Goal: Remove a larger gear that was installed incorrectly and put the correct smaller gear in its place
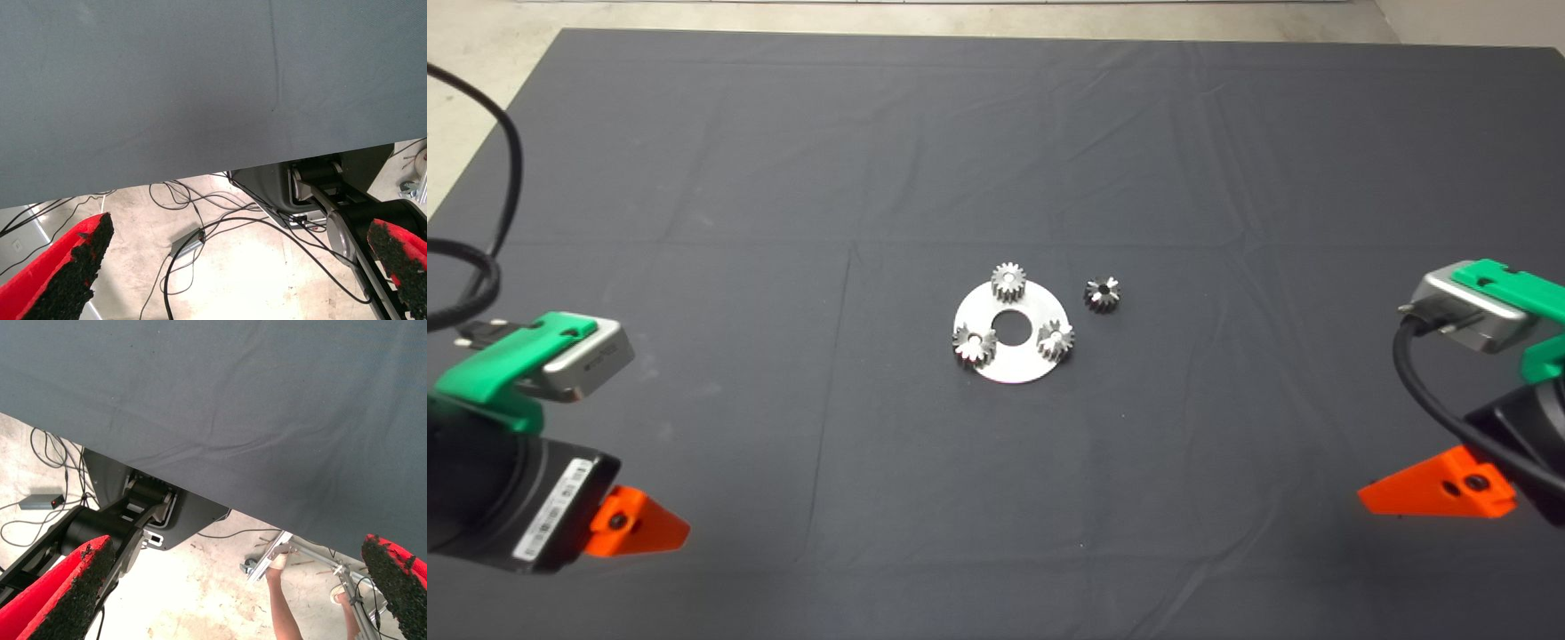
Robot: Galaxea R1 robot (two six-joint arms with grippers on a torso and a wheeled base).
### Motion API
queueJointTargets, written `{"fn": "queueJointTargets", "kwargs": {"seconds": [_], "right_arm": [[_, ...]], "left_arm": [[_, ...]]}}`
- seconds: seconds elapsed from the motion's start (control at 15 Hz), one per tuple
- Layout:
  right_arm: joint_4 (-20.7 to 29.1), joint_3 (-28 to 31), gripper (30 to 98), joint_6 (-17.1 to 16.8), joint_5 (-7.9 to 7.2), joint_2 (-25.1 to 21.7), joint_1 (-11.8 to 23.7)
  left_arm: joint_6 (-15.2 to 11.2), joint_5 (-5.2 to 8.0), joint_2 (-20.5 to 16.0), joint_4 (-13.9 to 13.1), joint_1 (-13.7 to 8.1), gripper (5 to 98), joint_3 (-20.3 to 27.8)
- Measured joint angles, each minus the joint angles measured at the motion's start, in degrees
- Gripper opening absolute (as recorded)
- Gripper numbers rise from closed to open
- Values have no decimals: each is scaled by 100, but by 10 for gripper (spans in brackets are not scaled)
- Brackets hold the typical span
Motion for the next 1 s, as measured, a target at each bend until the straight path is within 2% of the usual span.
{"fn": "queueJointTargets", "kwargs": {"seconds": [0.27,0.4,0.47,0.6,0.8,0.93,1.0], "right_arm": [[0,0,977,0,-2,5,0],[-1,0,977,0,0,11,0],[0,0,977,0,-2,17,0],[0,0,977,0,-2,17,-2],[0,0,977,0,-2,17,-1],[-1,0,977,0,0,4,-2],[0,0,977,0,-4,-16,-2]], "left_arm": [[0,-2,-2,5,0,978,0],[-1,-6,51,147,0,978,0],[-23,-61,94,301,0,978,0],[-127,-270,273,704,0,978,-38],[-238,-344,932,877,35,978,-227],[-487,-397,1219,1281,52,978,-238],[-612,-411,1244,1620,107,978,-238]]}}
